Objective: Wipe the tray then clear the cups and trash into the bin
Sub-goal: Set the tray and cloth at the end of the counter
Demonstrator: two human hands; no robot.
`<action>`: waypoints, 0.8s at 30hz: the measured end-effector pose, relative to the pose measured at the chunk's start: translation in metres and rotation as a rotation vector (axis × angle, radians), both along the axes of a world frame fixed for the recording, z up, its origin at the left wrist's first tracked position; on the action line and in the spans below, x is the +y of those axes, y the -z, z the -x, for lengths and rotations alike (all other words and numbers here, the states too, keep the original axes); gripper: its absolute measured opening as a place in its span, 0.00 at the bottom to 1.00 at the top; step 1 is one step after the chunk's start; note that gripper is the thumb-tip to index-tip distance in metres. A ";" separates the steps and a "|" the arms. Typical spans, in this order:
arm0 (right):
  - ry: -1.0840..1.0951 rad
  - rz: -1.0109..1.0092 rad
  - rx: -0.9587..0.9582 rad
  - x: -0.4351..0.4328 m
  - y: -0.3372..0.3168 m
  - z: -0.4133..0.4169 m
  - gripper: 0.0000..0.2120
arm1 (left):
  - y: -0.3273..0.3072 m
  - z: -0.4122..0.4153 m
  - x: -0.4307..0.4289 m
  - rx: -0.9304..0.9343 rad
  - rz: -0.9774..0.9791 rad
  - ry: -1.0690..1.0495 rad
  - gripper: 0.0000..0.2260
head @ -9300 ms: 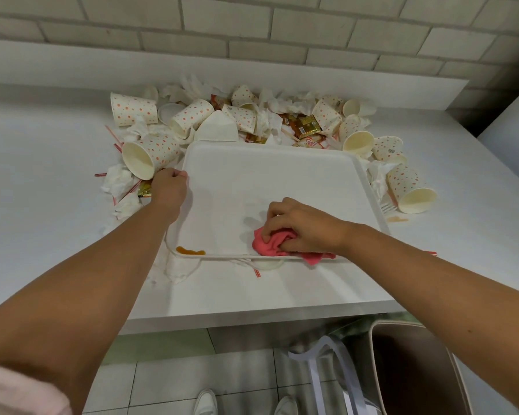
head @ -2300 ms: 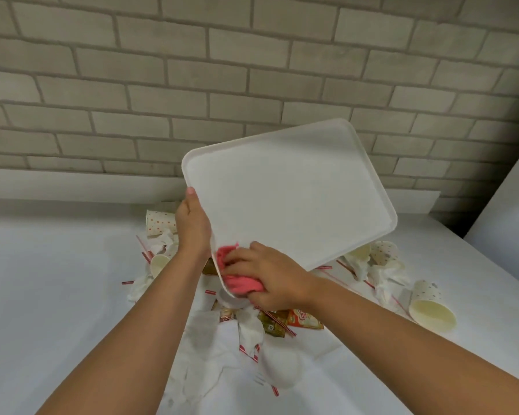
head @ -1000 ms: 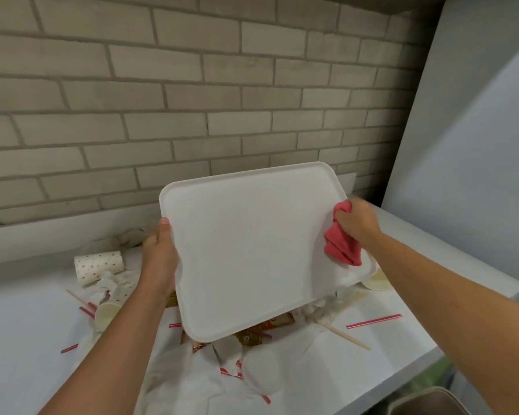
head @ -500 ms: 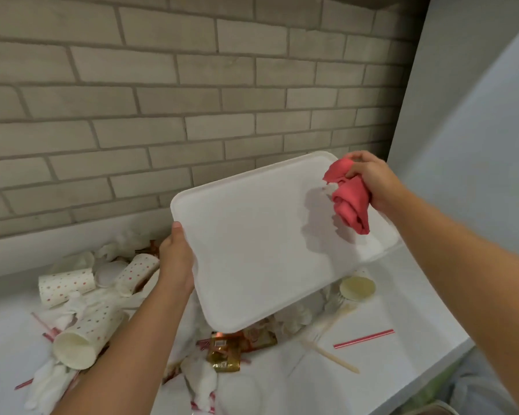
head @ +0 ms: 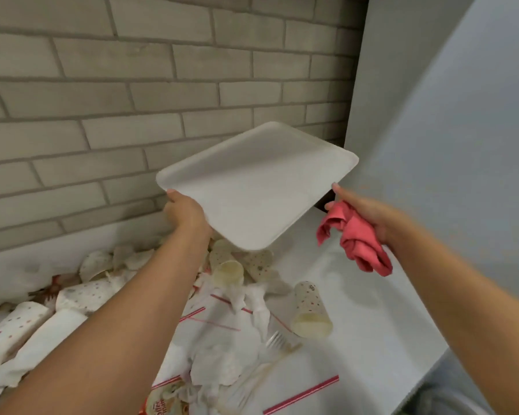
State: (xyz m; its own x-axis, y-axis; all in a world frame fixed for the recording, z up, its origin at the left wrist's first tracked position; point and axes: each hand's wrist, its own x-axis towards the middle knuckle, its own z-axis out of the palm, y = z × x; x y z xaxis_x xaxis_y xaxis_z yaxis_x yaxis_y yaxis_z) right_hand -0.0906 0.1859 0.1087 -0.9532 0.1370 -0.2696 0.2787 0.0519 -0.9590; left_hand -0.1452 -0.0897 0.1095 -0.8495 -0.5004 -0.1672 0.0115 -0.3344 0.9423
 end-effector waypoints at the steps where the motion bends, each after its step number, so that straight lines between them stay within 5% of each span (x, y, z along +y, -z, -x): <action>1: -0.012 0.028 0.002 0.002 0.004 0.006 0.22 | 0.002 0.008 0.012 -0.031 -0.012 0.038 0.22; 7: 0.085 0.175 -0.022 0.028 0.021 0.032 0.14 | 0.029 0.041 0.067 -0.056 -0.221 0.256 0.23; 19: 0.110 0.354 -0.241 0.079 0.080 0.046 0.14 | 0.095 0.069 0.106 -0.096 -0.290 0.477 0.18; 22: 0.138 0.366 -0.245 0.083 0.092 0.054 0.14 | 0.111 0.070 0.104 -0.103 -0.094 0.512 0.17; 24: 0.155 0.372 -0.246 0.085 0.097 0.059 0.14 | 0.122 0.073 0.095 -0.107 0.262 0.565 0.15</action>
